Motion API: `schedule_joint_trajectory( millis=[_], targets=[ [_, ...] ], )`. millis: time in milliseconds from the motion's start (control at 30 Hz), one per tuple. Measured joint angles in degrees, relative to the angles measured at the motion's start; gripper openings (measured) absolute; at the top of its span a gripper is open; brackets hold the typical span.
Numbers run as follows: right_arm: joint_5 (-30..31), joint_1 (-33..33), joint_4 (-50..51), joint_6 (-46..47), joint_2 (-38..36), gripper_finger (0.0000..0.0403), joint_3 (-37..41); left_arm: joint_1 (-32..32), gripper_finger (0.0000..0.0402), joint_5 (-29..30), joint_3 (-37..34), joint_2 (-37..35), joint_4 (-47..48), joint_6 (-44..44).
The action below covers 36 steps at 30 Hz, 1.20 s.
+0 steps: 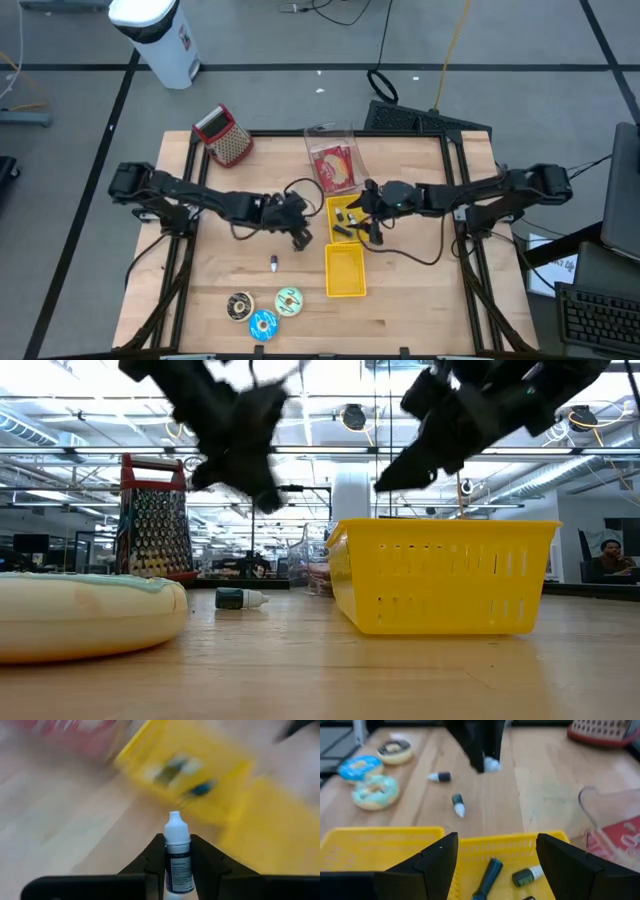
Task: Pick & Place Food Item
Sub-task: Put the blue food coloring bottle into the top yellow bin
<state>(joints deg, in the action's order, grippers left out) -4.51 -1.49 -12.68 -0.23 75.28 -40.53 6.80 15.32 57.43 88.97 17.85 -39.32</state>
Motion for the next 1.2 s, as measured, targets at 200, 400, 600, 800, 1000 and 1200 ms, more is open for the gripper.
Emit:
schedule_joint_trajectory(
  millis=[200,400,600,800,1000,1200],
  targets=[
    [-0.02,2.20,0.37,0.00,-5.65,0.0256,0.59,1.62,0.0063,0.50,0.04,1.73,-21.55,10.09],
    [0.00,3.85,0.59,-0.16,-8.36,0.0256,2.08,0.84,0.0063,0.45,0.02,6.84,-31.24,17.33],
    [0.19,3.86,0.45,-0.59,-8.52,0.0256,2.81,-0.82,0.0063,-0.22,0.00,11.93,-35.23,17.76],
    [0.20,3.86,0.23,-1.10,-8.52,0.0256,2.93,-1.79,0.0077,-0.55,0.00,15.34,-37.71,16.36],
    [0.20,3.86,0.08,-1.40,-8.54,0.0256,2.93,-2.33,0.0059,-3.54,0.02,16.55,-39.02,15.00],
    [0.20,3.86,0.06,-0.99,-8.54,0.0256,2.93,-2.33,0.0073,-3.42,0.02,16.55,-39.14,15.23]
  ],
)
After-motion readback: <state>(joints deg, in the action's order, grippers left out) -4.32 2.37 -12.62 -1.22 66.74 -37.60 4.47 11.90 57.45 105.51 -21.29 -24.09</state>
